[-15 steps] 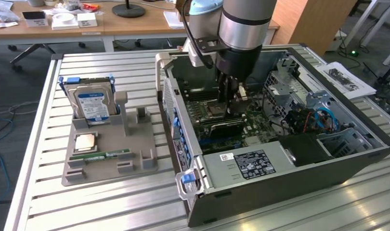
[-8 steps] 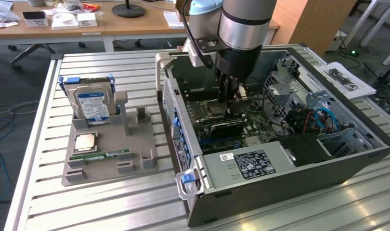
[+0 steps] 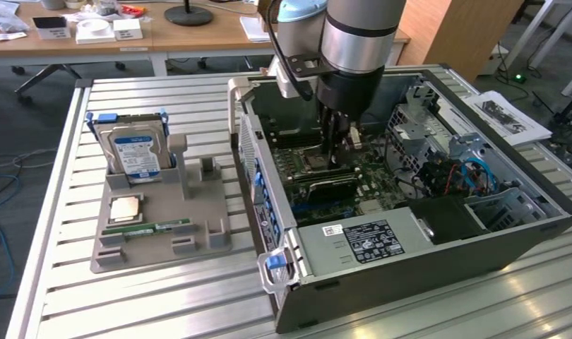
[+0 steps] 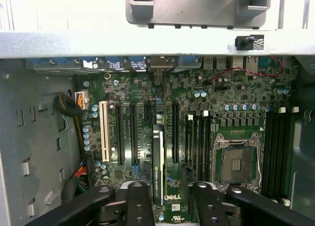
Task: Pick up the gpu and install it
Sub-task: 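Press down on the gpu until it lock into place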
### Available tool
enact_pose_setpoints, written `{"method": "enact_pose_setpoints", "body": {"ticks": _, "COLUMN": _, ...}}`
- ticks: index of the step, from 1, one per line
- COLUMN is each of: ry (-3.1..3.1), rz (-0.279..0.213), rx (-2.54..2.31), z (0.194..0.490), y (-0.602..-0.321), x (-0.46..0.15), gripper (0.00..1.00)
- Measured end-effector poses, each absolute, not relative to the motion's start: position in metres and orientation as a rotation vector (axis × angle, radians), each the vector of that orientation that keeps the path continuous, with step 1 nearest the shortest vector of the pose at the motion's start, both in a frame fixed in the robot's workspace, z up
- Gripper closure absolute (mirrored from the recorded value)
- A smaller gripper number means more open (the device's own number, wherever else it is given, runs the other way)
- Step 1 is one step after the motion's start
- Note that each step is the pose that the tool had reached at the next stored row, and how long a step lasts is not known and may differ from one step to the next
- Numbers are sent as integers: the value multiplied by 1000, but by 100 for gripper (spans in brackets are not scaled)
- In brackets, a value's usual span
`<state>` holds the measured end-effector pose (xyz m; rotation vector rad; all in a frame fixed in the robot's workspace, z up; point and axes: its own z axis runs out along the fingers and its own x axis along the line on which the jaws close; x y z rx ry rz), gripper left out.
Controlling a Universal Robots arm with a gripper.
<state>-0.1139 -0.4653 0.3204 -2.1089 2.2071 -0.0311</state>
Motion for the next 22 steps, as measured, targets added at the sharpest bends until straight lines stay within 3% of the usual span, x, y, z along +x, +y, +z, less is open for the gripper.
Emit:
{"method": "enact_pose_setpoints", "body": {"ticks": 1, "ry": 2207, "rz": -31, "rx": -2109, "z": 320, "y": -465, "x": -114, "gripper": 68}}
{"method": "enact_pose_setpoints", "body": {"ticks": 3, "ry": 2207, "rz": -31, "rx": -2109, "z": 320, "y": -465, "x": -114, "gripper": 68}}
{"method": "enact_pose_setpoints", "body": {"ticks": 6, "ry": 2207, "rz": -31, "rx": -2109, "z": 320, "y": -465, "x": -114, "gripper": 85}}
{"method": "enact_pose_setpoints", "body": {"ticks": 8, "ry": 2207, "rz": -31, "rx": -2109, "z": 320, "y": -465, "x": -114, "gripper": 89}}
{"method": "enact_pose_setpoints", "body": {"ticks": 22, "ry": 2230, "rz": -8, "rx": -2130, "z": 320, "y": -460, "x": -109, "gripper": 89}}
